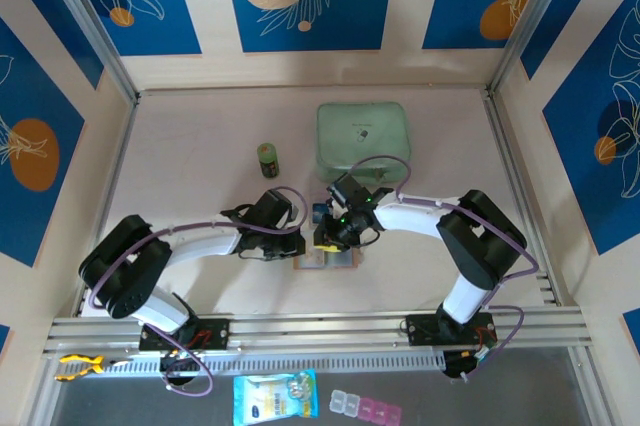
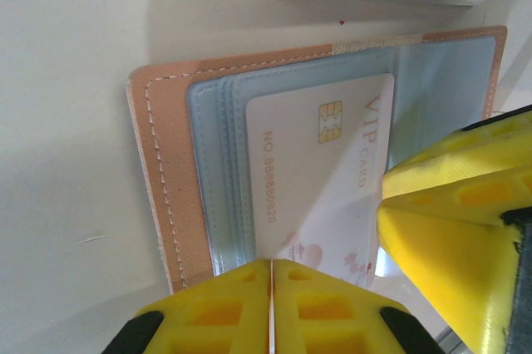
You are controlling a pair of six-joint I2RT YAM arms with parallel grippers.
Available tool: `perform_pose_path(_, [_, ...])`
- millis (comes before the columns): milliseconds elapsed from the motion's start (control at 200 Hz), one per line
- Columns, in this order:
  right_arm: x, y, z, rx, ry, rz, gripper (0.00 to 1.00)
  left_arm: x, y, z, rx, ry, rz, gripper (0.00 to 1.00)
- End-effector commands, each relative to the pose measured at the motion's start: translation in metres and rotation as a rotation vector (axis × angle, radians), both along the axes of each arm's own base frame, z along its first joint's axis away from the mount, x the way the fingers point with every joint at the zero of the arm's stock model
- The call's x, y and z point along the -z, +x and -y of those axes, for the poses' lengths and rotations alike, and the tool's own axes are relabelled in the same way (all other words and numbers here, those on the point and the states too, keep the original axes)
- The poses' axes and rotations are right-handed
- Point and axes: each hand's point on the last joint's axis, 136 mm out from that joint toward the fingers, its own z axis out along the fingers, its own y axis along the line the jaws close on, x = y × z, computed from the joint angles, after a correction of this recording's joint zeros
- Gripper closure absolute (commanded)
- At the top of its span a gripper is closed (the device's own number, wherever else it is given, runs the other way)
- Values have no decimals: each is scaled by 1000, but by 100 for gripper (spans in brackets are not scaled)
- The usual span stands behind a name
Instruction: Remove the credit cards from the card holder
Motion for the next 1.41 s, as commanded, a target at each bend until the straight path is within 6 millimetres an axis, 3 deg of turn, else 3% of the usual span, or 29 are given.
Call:
perform_pose_path(0, [3, -4, -3, -18, -3, -17, 73, 8, 0, -8, -10, 34, -9, 91])
perform_pose_path(165, [4, -5, -4, -23, -3, -22, 77, 8, 0, -8, -11, 32, -10, 91])
perform_pose_path(930, [4, -2, 13, -52, -139, 35, 73, 12, -3, -10, -15, 41, -25, 91])
perform_pose_path(1400, [-9, 2, 12, -54, -122, 81, 73, -7, 4, -3, -7, 13, 9, 91])
